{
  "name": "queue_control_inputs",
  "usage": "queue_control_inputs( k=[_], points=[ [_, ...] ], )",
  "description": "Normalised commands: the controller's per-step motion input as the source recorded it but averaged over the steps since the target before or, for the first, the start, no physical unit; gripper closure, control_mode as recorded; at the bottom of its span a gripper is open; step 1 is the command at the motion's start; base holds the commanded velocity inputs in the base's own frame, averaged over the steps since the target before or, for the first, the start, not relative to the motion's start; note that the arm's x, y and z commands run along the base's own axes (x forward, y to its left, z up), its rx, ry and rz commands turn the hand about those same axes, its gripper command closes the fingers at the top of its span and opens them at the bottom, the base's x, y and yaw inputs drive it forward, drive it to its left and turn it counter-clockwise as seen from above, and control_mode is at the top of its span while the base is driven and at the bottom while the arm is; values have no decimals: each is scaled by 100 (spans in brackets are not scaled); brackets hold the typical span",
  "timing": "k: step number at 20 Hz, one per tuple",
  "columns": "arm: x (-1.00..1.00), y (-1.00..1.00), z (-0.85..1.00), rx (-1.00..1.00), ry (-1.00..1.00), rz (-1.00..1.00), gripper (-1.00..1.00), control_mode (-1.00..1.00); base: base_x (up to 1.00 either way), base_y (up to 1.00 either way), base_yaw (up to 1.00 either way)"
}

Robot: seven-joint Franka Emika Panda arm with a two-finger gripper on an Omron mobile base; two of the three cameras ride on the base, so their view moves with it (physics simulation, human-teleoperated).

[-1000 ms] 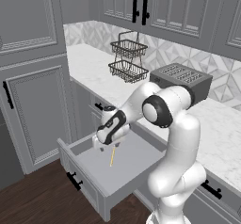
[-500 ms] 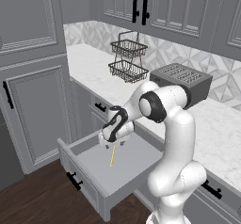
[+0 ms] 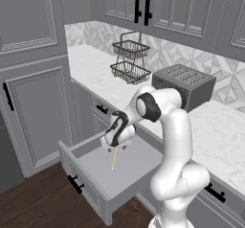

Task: Take a straw from the drawer in front and place it inside the glass cup on the dining counter.

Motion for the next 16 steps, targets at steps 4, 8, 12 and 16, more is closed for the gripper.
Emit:
queue_control_inputs(
  k=[4, 8, 12, 16],
  points=[
    [4, 12, -25, 0, 1, -4, -100, -100, 0, 0, 0],
    [0, 6, -27, 0, 0, -5, -100, -100, 0, 0, 0],
    [0, 0, -38, 0, 0, -5, 100, -100, 0, 0, 0],
    [0, 0, -39, 0, 0, -4, 100, -100, 0, 0, 0]
  ],
)
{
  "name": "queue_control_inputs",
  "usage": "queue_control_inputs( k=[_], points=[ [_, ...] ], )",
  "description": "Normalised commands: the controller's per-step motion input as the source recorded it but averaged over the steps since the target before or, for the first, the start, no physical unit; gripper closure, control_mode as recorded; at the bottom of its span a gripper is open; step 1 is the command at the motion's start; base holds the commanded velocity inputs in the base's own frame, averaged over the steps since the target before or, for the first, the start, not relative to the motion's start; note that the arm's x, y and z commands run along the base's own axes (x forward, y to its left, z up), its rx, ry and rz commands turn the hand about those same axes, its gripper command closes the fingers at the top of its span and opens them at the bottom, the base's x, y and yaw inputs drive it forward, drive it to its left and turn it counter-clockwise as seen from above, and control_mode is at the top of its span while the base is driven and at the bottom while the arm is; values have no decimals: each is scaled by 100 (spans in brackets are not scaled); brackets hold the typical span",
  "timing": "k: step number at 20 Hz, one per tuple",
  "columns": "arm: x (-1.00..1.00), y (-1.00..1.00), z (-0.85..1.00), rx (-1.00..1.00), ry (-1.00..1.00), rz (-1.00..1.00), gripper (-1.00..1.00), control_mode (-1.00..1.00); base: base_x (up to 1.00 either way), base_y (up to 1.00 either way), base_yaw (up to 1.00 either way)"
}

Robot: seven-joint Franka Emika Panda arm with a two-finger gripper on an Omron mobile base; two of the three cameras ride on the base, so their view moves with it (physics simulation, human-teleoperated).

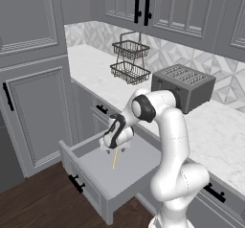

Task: Take a straw from the drawer in front and place it inside the glass cup on the dining counter.

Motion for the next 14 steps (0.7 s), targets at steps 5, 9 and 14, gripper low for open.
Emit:
queue_control_inputs(
  k=[5, 9, 14],
  points=[
    [0, 0, -30, 0, 0, -3, 100, -100, 0, 0, 0],
    [0, 0, -16, 0, 0, -1, 100, -100, 0, 0, 0],
    [-1, 0, -2, 0, 0, 0, 100, -100, 0, 0, 0]
  ],
)
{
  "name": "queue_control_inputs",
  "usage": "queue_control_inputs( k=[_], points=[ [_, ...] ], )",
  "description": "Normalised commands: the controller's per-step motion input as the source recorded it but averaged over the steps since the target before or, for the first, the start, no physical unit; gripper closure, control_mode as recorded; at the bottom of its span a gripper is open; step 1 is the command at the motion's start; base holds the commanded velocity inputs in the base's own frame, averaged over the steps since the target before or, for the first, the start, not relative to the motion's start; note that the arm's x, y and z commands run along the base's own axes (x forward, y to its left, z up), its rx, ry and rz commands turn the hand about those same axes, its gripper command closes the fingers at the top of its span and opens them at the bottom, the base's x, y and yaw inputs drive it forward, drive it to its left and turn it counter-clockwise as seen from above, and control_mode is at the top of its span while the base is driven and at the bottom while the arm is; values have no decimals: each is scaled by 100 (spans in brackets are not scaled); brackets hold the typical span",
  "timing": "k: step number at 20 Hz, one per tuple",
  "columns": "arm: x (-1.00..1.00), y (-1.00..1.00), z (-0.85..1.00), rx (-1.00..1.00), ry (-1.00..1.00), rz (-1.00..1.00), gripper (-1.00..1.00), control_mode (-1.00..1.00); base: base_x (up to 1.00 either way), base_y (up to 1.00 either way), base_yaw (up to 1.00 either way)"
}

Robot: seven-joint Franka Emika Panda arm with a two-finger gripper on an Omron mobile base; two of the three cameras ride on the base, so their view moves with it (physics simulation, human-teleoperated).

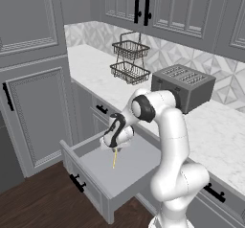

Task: Take a straw from the drawer in front and place it inside the glass cup on the dining counter.

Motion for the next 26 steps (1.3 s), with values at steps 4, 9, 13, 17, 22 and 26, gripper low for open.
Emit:
queue_control_inputs(
  k=[4, 9, 13, 17, 22, 26],
  points=[
    [-7, 0, 0, 0, 0, 0, 100, -100, 0, 0, 0],
    [-56, 0, 65, 0, -17, 0, 100, -100, 0, 0, 0],
    [-60, 0, 100, 0, -24, 0, 100, -100, 0, 0, 0],
    [-7, 0, 100, 0, -15, 0, 100, -100, 0, 0, 0],
    [6, 0, 100, 0, -5, 2, 100, -100, 0, 0, 0],
    [0, 0, 100, 0, 0, 3, 100, -100, 0, 0, 0]
  ],
)
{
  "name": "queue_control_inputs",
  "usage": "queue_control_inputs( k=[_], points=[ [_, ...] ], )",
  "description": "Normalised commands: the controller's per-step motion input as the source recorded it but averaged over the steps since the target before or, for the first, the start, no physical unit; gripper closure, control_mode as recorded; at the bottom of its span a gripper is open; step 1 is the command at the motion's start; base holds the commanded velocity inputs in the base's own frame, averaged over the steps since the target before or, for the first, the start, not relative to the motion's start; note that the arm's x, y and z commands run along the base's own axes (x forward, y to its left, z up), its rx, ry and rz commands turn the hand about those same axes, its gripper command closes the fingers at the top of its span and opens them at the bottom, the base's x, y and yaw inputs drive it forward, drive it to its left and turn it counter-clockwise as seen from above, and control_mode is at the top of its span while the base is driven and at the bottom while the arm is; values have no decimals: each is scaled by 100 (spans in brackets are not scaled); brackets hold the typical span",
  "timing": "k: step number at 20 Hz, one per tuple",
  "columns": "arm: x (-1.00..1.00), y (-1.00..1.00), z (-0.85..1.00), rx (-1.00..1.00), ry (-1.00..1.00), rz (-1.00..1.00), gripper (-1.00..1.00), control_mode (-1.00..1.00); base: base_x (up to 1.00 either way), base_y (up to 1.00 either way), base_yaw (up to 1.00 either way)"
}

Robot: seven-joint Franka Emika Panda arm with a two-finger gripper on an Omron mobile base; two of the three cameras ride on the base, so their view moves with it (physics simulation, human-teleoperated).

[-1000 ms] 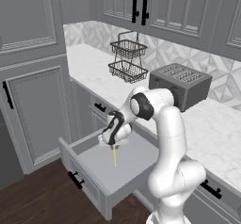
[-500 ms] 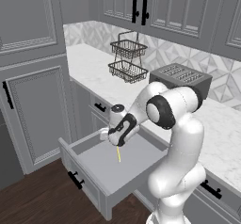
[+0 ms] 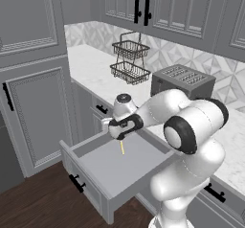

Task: Take a straw from the drawer in front and place it inside the glass cup on the dining counter.

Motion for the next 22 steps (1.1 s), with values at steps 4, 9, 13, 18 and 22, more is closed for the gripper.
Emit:
queue_control_inputs(
  k=[4, 9, 13, 18, 22],
  points=[
    [0, 0, 100, 6, 7, 3, 100, -100, 0, 0, 0],
    [-12, 0, 100, 3, 17, 0, 100, -100, 0, 0, 0],
    [-49, 0, 100, 0, 15, 0, 100, -100, 0, 0, 0],
    [-51, 0, 97, -3, 15, 0, 100, -100, 0, 0, 0],
    [-57, -6, 66, 0, 16, 0, 100, -100, 0, 0, 0]
  ],
)
